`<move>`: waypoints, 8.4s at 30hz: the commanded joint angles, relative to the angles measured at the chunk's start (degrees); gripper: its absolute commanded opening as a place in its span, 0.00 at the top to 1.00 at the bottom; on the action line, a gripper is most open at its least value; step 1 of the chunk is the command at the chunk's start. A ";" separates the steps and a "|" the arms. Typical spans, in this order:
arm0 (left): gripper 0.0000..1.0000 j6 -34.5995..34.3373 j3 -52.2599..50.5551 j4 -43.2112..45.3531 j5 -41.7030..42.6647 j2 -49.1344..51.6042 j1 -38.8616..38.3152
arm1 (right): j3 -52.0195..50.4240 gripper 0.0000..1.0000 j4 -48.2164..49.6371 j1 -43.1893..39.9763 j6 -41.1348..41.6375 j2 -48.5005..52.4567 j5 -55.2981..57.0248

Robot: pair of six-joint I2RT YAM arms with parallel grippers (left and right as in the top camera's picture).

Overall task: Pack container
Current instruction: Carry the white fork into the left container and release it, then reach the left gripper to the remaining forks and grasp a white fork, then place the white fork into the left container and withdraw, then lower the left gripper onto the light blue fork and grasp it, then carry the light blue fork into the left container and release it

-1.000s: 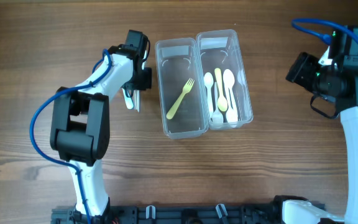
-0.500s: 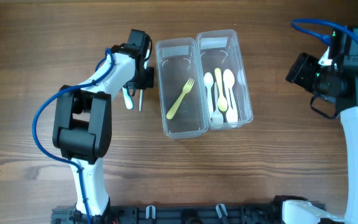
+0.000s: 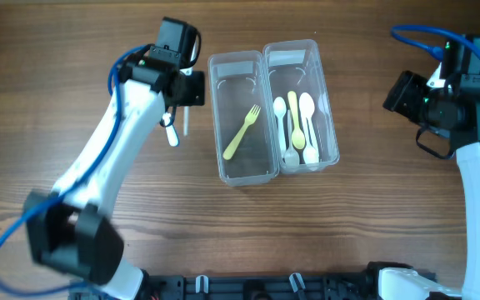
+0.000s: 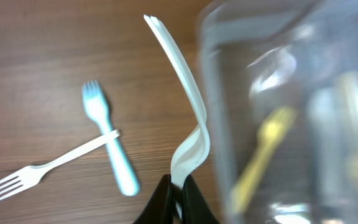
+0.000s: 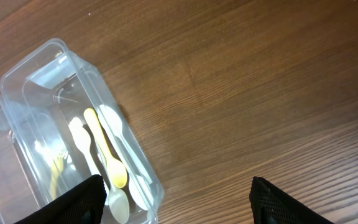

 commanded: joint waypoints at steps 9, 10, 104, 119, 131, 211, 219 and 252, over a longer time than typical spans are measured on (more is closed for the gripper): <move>0.95 -16.87 0.33 5.09 2.75 7.91 -9.42 | -0.17 0.26 0.02 -0.28 -0.26 0.31 -0.72; 0.93 -16.83 0.33 5.62 2.95 8.66 -9.75 | -0.17 0.26 0.02 -0.28 -0.26 0.31 -0.70; 0.96 5.40 8.87 -11.85 4.66 7.02 4.81 | -0.17 0.26 -1.31 -0.28 -0.33 0.31 2.58; 0.92 -21.62 8.83 -3.32 6.99 10.86 -11.89 | -0.17 0.26 -1.46 -0.28 -0.35 0.31 2.58; 0.16 0.26 9.07 -9.70 6.84 2.58 -5.81 | -0.17 0.26 -1.73 -0.28 -0.22 0.31 2.54; 0.92 -9.03 6.45 -0.92 -3.34 17.20 10.71 | -0.17 0.30 -1.03 -0.28 -0.33 0.31 0.44; 0.92 -9.29 6.56 -3.98 5.42 5.55 4.94 | -0.17 0.30 -1.03 -0.28 -0.35 0.31 0.44; 0.34 -12.00 11.82 -6.43 3.37 3.56 -11.26 | -9.86 0.36 4.57 -0.31 -6.08 0.74 2.99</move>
